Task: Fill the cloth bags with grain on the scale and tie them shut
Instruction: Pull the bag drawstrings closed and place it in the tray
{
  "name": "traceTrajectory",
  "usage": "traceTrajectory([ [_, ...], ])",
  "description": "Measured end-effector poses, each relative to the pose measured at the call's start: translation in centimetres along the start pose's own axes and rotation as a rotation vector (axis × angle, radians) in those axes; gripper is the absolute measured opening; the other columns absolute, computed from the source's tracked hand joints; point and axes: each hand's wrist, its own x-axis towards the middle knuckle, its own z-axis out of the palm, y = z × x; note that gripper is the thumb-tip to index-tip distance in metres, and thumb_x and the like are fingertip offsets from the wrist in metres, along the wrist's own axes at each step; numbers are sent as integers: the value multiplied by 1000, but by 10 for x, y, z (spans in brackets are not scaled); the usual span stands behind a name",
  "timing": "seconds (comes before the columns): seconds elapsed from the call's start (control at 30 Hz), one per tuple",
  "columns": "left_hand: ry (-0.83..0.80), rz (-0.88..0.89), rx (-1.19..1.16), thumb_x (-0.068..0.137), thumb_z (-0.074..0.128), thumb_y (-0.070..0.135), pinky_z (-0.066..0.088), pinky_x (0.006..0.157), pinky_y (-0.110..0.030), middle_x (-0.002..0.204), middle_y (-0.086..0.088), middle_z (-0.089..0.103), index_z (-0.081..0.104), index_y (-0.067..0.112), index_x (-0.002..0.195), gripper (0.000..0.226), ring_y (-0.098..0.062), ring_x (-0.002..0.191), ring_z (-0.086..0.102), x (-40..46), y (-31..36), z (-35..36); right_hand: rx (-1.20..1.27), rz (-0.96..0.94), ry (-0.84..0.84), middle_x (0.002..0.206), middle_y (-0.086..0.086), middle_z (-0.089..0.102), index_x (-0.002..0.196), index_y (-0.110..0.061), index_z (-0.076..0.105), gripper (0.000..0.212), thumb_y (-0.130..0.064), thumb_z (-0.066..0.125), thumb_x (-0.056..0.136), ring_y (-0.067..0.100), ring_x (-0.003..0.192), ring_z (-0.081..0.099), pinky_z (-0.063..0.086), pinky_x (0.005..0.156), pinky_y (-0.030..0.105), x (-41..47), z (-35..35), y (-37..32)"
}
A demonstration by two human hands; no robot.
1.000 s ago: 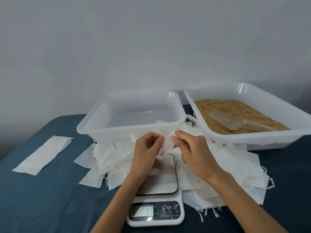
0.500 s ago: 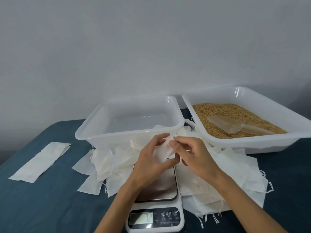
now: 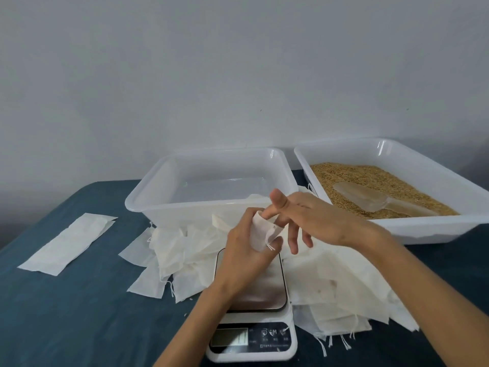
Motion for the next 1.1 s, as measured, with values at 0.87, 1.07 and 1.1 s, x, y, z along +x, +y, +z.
traceTrajectory([
  [0.87, -37, -140, -240, 67, 82, 38, 54, 86, -54, 94, 1, 74, 69, 24, 104, 42, -20, 84, 69, -11, -5, -6, -918, 517, 404, 114, 0, 69, 115, -22, 67, 25, -22, 72, 90, 18, 96, 65, 55, 88, 40, -29, -185, 167],
  [1.07, -54, -148, -219, 69, 82, 38, 53, 83, -43, 92, 0, 74, 69, 27, 109, 43, -18, 85, 69, -12, -7, -7, -1343, 484, 568, 99, -2, 74, 115, -32, 72, 38, -8, 76, 86, 20, 85, 67, 51, 91, 41, -32, -203, 159],
  [1.1, -55, -149, -217, 69, 82, 38, 52, 84, -44, 93, 1, 75, 69, 27, 109, 44, -19, 86, 70, -13, -7, -7, -1350, 447, 552, 97, -2, 74, 115, -32, 73, 40, -5, 75, 85, 19, 83, 66, 49, 93, 42, -31, -201, 160],
])
